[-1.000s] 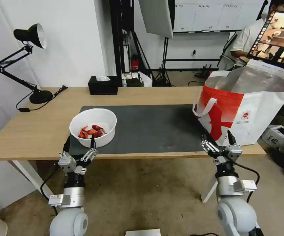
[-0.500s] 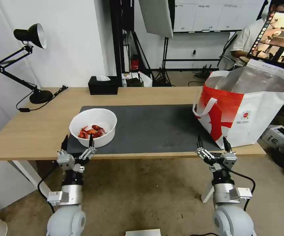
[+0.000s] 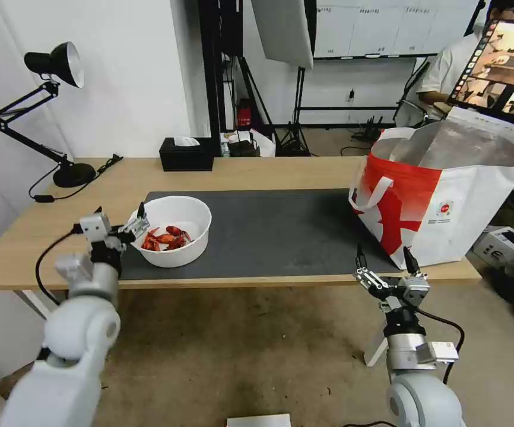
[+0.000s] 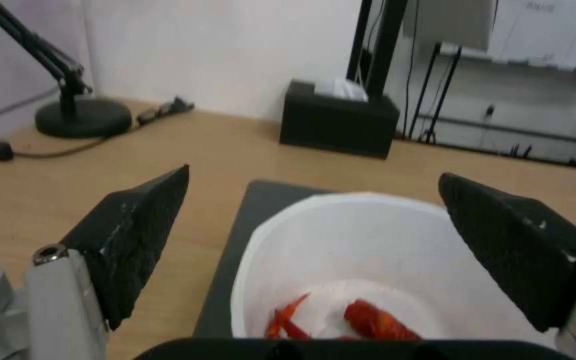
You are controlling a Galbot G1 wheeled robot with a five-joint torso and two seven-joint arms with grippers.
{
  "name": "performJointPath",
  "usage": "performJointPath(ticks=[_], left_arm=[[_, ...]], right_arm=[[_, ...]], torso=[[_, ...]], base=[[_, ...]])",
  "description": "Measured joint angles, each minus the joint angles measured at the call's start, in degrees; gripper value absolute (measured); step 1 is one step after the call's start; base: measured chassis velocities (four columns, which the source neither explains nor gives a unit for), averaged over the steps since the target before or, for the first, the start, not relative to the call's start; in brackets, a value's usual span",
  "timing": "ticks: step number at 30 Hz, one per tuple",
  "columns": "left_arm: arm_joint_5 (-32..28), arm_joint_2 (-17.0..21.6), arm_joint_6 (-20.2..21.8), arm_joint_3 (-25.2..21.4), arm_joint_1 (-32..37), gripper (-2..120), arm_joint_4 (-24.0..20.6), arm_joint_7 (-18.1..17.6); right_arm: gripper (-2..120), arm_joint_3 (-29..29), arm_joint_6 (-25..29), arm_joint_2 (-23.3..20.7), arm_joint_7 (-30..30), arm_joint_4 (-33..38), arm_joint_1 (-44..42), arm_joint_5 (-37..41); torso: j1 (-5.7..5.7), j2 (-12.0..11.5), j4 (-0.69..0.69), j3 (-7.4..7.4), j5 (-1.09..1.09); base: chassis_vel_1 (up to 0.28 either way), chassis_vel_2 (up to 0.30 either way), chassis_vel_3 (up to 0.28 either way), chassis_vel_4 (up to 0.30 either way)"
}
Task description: Pick up the trash from the table and place it into the takeout bag.
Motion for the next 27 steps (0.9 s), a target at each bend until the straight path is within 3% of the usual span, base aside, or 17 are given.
performJointPath(ticks=[2, 10, 27], left_arm=[[-2.9, 1.2, 6.4, 0.0, -1.8, 100, 0.9, -0.1], [-5.2, 3.3, 14.5, -1.8, -2.9, 100, 3.1, 0.8], [-5.3, 6.3, 15.0, 0.7, -7.0, 100, 8.3, 2.2]], right_arm=[[100, 0.2, 0.0, 0.0, 0.0, 0.0, -0.1, 0.0], [100, -1.1, -0.1, -0.2, 0.1, -0.5, 0.8, 0.0], [100, -2.5, -0.3, -0.1, 0.2, -2.0, 2.1, -0.1]], torso=[[0.00, 0.0, 0.00, 0.00, 0.01], [0.00, 0.0, 0.01, 0.00, 0.00], [0.00, 0.0, 0.00, 0.00, 0.00]], base=[[0.000, 0.000, 0.000, 0.000], [0.000, 0.000, 0.000, 0.000], [0.000, 0.000, 0.000, 0.000]])
